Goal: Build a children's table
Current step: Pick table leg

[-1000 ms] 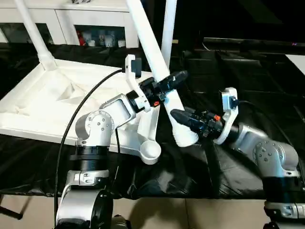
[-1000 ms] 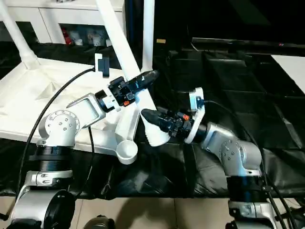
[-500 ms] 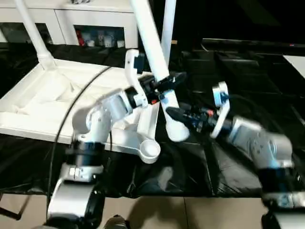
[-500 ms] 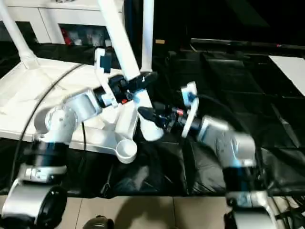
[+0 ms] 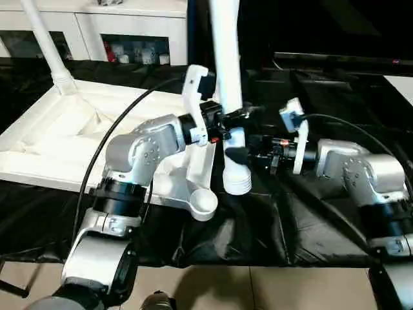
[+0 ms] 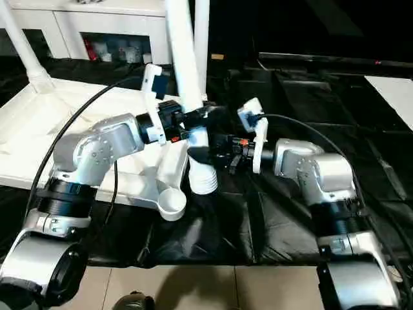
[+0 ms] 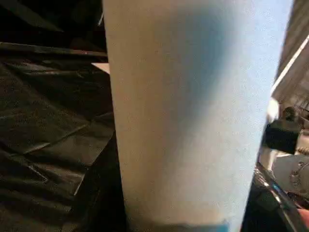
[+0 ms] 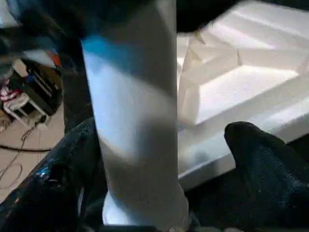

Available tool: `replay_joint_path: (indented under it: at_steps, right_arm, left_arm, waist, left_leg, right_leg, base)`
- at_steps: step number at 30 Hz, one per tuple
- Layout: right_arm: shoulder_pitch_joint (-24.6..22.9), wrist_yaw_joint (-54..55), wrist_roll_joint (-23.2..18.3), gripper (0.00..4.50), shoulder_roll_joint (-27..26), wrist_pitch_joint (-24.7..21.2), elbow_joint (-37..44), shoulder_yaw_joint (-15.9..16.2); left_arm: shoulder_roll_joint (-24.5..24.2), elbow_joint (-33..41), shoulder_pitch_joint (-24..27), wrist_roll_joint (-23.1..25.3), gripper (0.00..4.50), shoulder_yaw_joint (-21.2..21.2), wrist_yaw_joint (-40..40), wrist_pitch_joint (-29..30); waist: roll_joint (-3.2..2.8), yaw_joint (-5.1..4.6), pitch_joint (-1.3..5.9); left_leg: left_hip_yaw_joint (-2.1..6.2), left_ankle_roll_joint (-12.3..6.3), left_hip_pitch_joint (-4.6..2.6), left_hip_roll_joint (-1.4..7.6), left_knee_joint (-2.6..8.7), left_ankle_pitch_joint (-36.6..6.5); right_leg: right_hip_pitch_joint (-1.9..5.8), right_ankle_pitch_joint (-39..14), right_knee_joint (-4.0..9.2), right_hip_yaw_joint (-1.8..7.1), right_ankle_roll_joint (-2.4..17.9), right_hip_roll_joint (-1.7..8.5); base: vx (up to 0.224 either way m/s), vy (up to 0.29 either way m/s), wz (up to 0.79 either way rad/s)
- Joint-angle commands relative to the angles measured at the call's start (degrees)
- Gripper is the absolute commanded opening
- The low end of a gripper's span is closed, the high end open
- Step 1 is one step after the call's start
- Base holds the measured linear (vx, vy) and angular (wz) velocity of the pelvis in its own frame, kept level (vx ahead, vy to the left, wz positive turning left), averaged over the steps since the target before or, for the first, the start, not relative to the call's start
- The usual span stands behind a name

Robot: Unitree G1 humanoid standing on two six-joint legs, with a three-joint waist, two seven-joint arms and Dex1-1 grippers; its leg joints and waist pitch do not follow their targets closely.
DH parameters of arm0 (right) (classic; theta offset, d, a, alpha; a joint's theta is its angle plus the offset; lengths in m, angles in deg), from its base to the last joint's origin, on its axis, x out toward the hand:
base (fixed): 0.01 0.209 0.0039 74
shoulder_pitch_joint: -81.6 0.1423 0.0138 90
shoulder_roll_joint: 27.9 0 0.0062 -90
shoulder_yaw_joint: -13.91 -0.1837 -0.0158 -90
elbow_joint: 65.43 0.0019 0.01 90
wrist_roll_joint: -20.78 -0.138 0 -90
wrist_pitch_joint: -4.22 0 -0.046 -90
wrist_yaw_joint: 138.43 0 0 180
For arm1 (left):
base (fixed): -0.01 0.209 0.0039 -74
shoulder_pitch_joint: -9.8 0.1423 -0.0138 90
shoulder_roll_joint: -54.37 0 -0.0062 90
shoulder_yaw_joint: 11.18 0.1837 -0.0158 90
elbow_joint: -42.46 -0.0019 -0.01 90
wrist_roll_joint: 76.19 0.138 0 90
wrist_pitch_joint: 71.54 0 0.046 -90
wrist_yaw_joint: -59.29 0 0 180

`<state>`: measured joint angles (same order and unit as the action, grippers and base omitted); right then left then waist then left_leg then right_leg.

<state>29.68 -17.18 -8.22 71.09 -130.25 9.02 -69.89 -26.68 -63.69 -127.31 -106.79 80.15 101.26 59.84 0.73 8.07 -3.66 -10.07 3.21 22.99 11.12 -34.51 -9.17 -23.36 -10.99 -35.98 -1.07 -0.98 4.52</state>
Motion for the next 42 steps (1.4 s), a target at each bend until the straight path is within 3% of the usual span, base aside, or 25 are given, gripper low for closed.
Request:
replay_joint_path:
  at_steps: [1, 4, 5, 7, 9, 10, 12, 20, 36, 42]
  right_arm:
    - [0.77, -0.35, 0.33, 4.50, 0.11, -0.65, -0.09, 0.66]
    - [0.62, -1.16, 0.35, 4.50, -0.16, -0.95, 0.65, 1.59]
    - [0.53, -1.37, 0.33, 4.50, -0.19, -1.04, 1.03, 1.85]
    - [0.27, -2.00, -0.32, 4.50, -0.32, -1.41, 1.99, 2.23]
    - [-0.21, -2.34, -0.43, 4.50, -0.58, -1.75, 3.24, 2.52]
    - [-0.21, -2.34, -0.43, 4.50, -0.58, -1.75, 3.24, 2.52]
    - [-0.65, -2.43, -0.52, 4.50, -0.72, -1.80, 3.81, 2.75]
    - [-1.78, -2.62, -0.46, 4.50, -1.00, -2.33, 5.18, 3.41]
    - [-2.05, -2.08, -0.15, 3.16, -1.85, -2.50, 5.11, 3.51]
    - [-2.33, -1.54, -0.20, 2.67, -2.17, -2.12, 5.24, 2.72]
  left_arm:
    - [-0.15, 0.26, -1.72, 0.49, 1.88, 1.09, 0.89, -0.67]
    - [-0.01, 0.26, -1.96, 0.65, 1.88, 1.25, 1.16, -0.62]
    - [0.01, 0.28, -2.02, 0.60, 1.88, 1.24, 1.19, -0.55]
    - [-0.11, 0.19, -2.08, 0.61, 1.88, 1.30, 1.36, -0.54]
    - [-0.38, 0.04, -2.16, 0.86, 1.88, 1.47, 1.85, -0.48]
    - [-0.38, 0.04, -2.16, 0.86, 1.88, 1.47, 1.85, -0.48]
    - [-0.40, 0.00, -2.38, 0.71, 1.88, 1.40, 1.93, -0.27]
    - [0.07, 0.66, -2.55, -0.18, 1.88, 0.90, 2.16, 0.80]
    - [0.63, 1.49, -2.29, -1.83, 1.86, -0.50, 1.51, 2.62]
    - [1.16, 0.85, -2.34, -0.96, 1.86, -0.69, 1.25, 0.31]
  waist:
    - [0.97, -0.20, 4.83]
    - [0.68, -0.17, 4.82]
    - [0.08, -0.09, 4.86]
    - [0.40, -0.15, 4.89]
    - [-0.36, -0.14, 4.91]
    - [-0.08, -0.26, 4.89]
    - [-0.46, -0.22, 4.93]
    - [-0.22, -0.26, 4.90]
    - [-0.11, -0.22, 4.88]
    - [-0.11, -0.25, 4.85]
  left_leg:
    - [-0.14, -0.81, -1.60, 1.10, 3.34, -5.70]
    - [-0.09, -0.86, -1.59, 1.13, 3.33, -5.85]
    - [0.02, -0.72, -1.63, 1.14, 3.32, -5.90]
    - [0.00, -0.67, -1.63, 1.13, 3.34, -6.00]
    - [0.12, -0.37, -1.68, 1.12, 3.32, -6.39]
    - [0.08, -0.20, -1.68, 1.10, 3.39, -6.85]
    - [0.15, 0.30, -1.73, 1.12, 3.41, -7.44]
    - [0.18, 0.70, -1.74, 1.13, 3.51, -8.34]
    - [0.18, 0.69, -1.69, 1.12, 3.52, -8.18]
    - [0.16, 0.75, -1.68, 1.10, 3.53, -8.29]
  right_leg:
    - [3.21, -0.73, 3.35, 1.02, 14.31, 2.56]
    - [3.20, -1.03, 3.32, 1.03, 14.24, 2.56]
    - [3.16, -0.92, 3.21, 1.01, 14.31, 2.58]
    - [3.24, -0.17, 3.22, 0.98, 14.46, 2.51]
    - [3.18, 0.20, 3.15, 1.00, 14.40, 2.46]
    - [3.21, 0.20, 3.27, 0.97, 14.48, 2.42]
    - [3.19, 0.03, 3.23, 0.93, 14.67, 2.43]
    - [3.25, -0.34, 3.30, 0.91, 14.67, 2.44]
    - [3.20, -1.58, 3.43, 0.98, 14.18, 2.49]
    - [3.20, -1.82, 3.50, 0.98, 14.05, 2.49]
  base:
    - [0.000, 0.000, 0.00]
    - [0.000, 0.000, 0.00]
    - [0.000, 0.000, 0.00]
    - [0.000, 0.000, 0.00]
    - [0.000, 0.000, 0.00]
    - [0.000, 0.000, 0.00]
    - [0.000, 0.000, 0.00]
    - [0.000, 0.000, 0.00]
    - [0.000, 0.000, 0.00]
    - [0.000, 0.000, 0.00]
